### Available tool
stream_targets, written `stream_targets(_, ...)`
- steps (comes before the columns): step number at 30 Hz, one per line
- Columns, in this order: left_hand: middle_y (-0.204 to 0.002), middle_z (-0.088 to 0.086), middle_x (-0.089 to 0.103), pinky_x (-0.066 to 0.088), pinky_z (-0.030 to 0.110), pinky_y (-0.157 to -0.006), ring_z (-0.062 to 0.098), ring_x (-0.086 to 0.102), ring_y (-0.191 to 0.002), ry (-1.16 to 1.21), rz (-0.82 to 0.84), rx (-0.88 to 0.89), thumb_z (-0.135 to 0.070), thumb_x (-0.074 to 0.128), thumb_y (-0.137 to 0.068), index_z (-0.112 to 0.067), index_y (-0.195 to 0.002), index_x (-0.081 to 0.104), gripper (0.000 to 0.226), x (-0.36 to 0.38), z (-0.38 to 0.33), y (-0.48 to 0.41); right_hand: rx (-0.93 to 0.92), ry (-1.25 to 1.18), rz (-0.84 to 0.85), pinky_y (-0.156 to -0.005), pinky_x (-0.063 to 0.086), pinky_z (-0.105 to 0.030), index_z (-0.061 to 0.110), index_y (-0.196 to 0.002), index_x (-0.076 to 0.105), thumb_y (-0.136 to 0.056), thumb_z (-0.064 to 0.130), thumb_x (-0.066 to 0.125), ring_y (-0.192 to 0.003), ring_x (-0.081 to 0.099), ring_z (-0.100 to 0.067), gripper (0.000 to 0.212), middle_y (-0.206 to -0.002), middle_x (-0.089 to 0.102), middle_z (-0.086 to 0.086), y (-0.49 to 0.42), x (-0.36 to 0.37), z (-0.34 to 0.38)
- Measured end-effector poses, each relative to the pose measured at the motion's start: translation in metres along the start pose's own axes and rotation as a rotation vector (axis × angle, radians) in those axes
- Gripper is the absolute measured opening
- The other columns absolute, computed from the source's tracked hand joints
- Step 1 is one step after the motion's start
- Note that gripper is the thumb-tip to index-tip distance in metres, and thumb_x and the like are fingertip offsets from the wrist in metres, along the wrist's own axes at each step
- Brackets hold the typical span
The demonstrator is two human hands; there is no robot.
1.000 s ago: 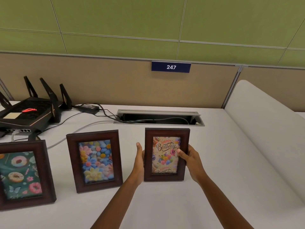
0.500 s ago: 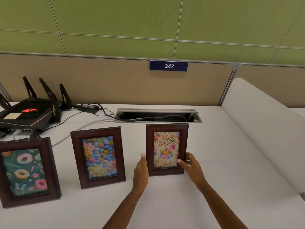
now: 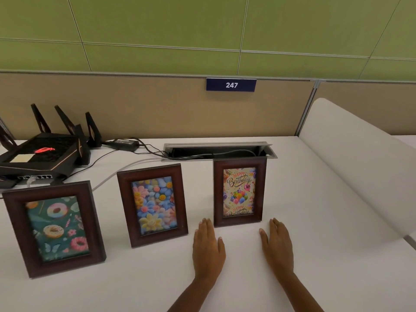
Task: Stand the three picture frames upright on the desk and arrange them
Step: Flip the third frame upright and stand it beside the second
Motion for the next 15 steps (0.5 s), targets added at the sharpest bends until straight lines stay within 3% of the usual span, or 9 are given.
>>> stream_targets(7,-0.154,0.015,0.021,0.011,0.042,-0.118,0.029,0.020,-0.143,-0.097,0.059,0.070,-0.029,0.042,-0.094,-0.001,-0.143,0.021,0.060,-0.002,0.006,0.008,0.034,0.145,-0.001,-0.118,0.011,-0.037,0.006,-0.142,0.017,-0.097,0.032,0.027,-0.143,0.015,-0.024,0.053,-0.154,0.020,-0.011,0.024,0.011,0.015)
stream_targets(10,-0.141,0.019,0.045,0.035,0.044,-0.108,0.031,0.046,-0.130,-0.187,0.008,0.132,-0.030,0.061,-0.083,0.003,-0.133,0.044,0.062,-0.006,0.006,0.011,0.018,0.163,-0.005,-0.118,0.010,-0.036,0.007,-0.142,0.016,-0.097,0.032,0.027,-0.143,0.015,-0.023,0.053,-0.154,0.019,-0.010,0.035,0.014,0.018)
stream_targets(11,-0.141,0.019,0.046,0.036,0.043,-0.108,0.031,0.046,-0.130,-0.192,-0.013,0.158,-0.031,0.060,-0.084,0.002,-0.133,0.044,0.062,-0.006,0.006,0.012,0.013,0.164,-0.005,-0.118,0.010,-0.036,0.007,-0.142,0.016,-0.097,0.032,0.027,-0.143,0.015,-0.023,0.053,-0.154,0.019,-0.010,0.039,0.015,0.019)
stream_targets(15,-0.159,0.009,0.006,0.002,0.031,-0.120,0.021,0.005,-0.147,-0.244,0.098,0.176,-0.037,0.025,-0.096,-0.008,-0.147,0.005,0.061,-0.006,0.017,0.015,-0.018,0.164,0.021,-0.119,0.008,-0.036,0.008,-0.143,0.014,-0.097,0.032,0.026,-0.144,0.013,-0.022,0.053,-0.155,0.016,-0.010,0.050,0.017,0.023)
Point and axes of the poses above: each hand's wrist, its own y-axis away from the middle knuckle, its own x-axis out of the palm, z = x × y, the point moved 2 cm from there along -y, towards the middle knuckle
